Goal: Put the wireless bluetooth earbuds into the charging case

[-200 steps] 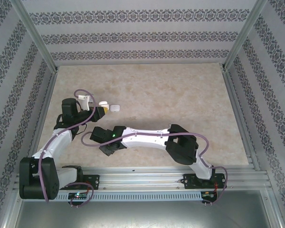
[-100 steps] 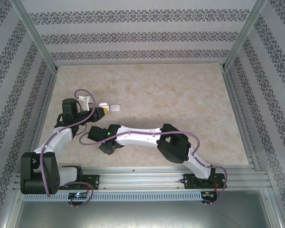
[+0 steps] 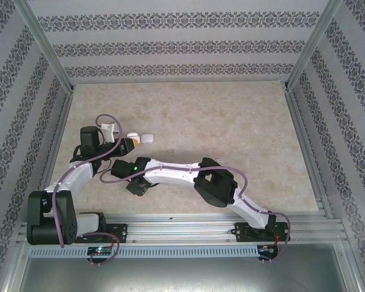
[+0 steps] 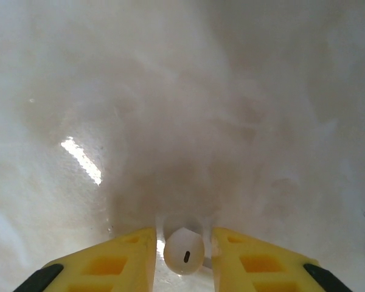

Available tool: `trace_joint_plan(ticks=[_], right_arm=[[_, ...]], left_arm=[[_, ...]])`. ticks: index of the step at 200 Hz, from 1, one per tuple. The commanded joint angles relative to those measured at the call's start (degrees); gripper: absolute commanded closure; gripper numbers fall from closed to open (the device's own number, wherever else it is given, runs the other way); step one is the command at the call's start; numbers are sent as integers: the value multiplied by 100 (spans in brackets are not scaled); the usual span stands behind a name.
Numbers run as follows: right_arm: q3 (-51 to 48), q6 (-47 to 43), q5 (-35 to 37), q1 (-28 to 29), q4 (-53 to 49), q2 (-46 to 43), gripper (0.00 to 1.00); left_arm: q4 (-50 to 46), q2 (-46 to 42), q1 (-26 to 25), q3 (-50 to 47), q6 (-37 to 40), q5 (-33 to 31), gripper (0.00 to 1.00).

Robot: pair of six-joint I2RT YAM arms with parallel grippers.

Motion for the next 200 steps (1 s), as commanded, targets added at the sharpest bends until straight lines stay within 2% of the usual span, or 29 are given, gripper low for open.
trace_joint_plan(ticks=[1,47,108,146,200], right_arm=[[154,-109,-90,-43,-226,188,72],[60,-42,-165,-104,-251,157,77],[-54,19,-196,-124,-367,137,71],[-121,64,-226,-143,-385,87,78],[-1024,470,-488,-390,377,-876,81]], left_arm=[[175,43,80,149,-59,149,100],[139,61,79,172,-20,183,100],[122,58,77,194,-29,210,100],[121,50,77,187,-15,228,100],[498,-10,83,56,21,410,100]])
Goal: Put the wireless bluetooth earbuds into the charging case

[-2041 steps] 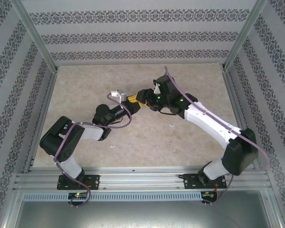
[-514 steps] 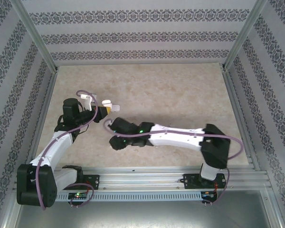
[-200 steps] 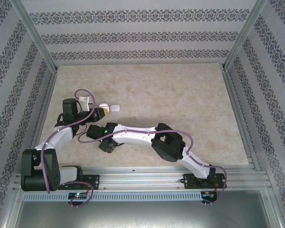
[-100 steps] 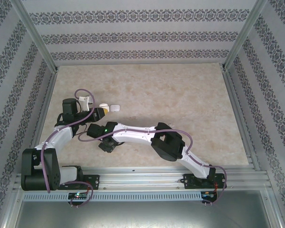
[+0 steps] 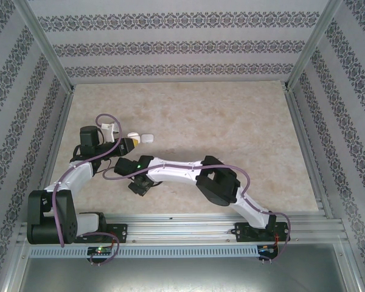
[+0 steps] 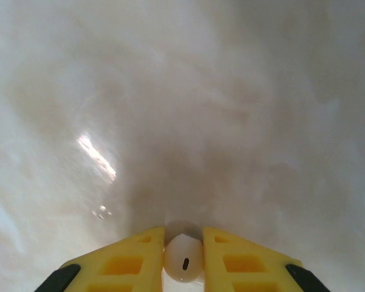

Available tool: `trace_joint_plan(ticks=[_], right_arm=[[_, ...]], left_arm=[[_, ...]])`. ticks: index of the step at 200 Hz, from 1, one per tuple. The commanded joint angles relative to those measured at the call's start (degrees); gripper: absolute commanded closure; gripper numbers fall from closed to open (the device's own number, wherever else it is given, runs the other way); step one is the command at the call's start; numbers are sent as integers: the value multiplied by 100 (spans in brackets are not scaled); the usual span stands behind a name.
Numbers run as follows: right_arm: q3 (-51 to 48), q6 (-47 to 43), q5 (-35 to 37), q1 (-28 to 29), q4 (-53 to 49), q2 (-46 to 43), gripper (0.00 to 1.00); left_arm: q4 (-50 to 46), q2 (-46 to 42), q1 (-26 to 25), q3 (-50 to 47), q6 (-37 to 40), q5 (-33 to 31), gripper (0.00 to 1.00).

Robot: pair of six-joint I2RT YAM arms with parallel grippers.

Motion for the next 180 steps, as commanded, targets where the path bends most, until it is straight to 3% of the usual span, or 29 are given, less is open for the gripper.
trace_joint_plan(ticks=[1,76,139,180], right_arm=[[-471,317,-126,-225,127,-585,81],[-1688,929,246,-660,643,-2808,81],[-2686,1857,-44,-1318,1486,-4593,81],[-3299,2532,-276,-1638,2264,-5515,81]], left_arm=[[457,-32,69,42,17,248,100],[1180,-73,-151,-23,-92,357,100],[1643,-43,-1406,256,188,-226,100],[2850,211,-1916,213,53,-322,100]])
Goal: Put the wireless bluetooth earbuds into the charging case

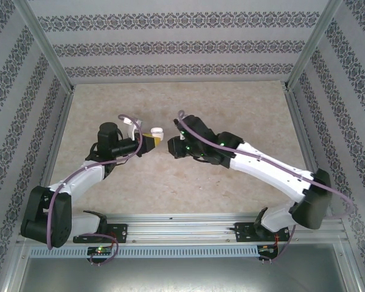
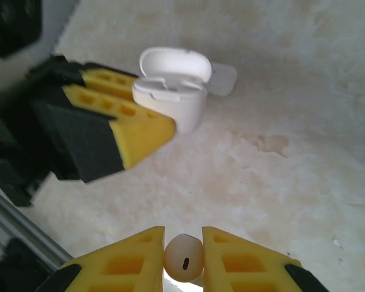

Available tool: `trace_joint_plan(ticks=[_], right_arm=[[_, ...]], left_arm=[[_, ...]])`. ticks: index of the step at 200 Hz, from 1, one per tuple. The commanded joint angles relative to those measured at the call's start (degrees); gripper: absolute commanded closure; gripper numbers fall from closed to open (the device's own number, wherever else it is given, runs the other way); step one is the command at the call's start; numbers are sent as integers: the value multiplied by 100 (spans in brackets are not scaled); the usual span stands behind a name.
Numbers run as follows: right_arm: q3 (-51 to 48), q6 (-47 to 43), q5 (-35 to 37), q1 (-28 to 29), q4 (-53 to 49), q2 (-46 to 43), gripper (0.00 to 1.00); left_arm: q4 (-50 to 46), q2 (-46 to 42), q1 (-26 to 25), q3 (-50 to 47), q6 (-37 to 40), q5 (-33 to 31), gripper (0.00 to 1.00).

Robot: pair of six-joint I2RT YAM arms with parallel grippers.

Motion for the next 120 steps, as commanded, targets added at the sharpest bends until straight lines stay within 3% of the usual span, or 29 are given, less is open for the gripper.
trace_joint_plan(ticks=[1,41,120], right_arm=[[-301,598,-202,-121,686,-499,81],[-484,913,-300,-178,1185,-918,81],[-311,1295,-748,-280,1859,-706,81]], left_arm=[[1164,157,-194,81,6,-100,100],[1780,296,-591,-8,158,-190,100],[2806,256,-962,-264,421,-284,100]])
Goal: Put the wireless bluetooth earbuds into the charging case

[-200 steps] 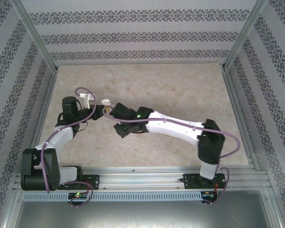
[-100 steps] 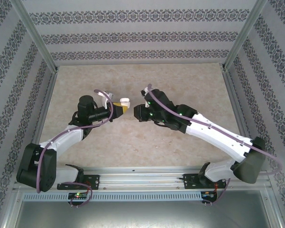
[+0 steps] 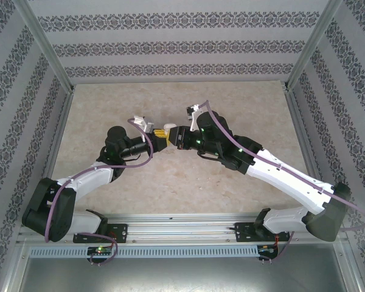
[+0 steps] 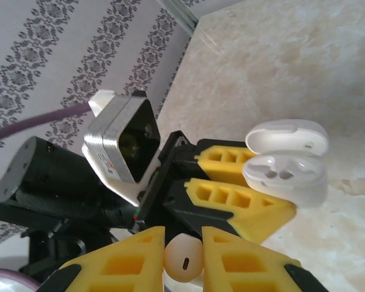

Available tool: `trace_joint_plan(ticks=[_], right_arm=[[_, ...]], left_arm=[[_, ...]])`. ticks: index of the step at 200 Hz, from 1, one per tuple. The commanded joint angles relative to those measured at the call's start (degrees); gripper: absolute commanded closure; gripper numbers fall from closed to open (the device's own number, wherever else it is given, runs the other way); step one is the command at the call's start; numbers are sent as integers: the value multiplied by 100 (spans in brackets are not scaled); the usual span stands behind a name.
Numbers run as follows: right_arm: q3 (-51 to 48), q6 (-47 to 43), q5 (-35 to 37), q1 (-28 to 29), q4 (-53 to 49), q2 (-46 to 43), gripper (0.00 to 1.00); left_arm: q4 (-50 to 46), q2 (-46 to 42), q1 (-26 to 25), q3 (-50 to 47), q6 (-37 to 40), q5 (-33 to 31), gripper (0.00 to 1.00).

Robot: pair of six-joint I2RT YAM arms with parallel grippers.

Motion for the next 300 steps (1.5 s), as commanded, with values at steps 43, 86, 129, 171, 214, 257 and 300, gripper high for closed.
trace_joint_plan(ticks=[43,86,129,171,214,257,300], right_arm=[[-416,925,-106,-259,1321,3,81],[-656,1145,110,-312,1509,-37,82],[-823,1290,260,-331,1734,23,82],[-824,1345,236,-396,1827,162,82],[-853,1417,175,-431,1911,270,82],[-899,1405,195,-432,1848,301,82],[-979,1441,166,-432,1774,284,82]], left_arm=[[823,-137,-217,-148,432,-189,100],[1033,-165,-308,-282,573,-383,100],[1182,-174,-386,-353,708,-562,100],[1281,-188,-395,-374,733,-576,100],[1355,-209,-403,-382,753,-573,100],[1310,-303,-397,-381,787,-575,100],[1170,-388,-397,-379,856,-602,100]])
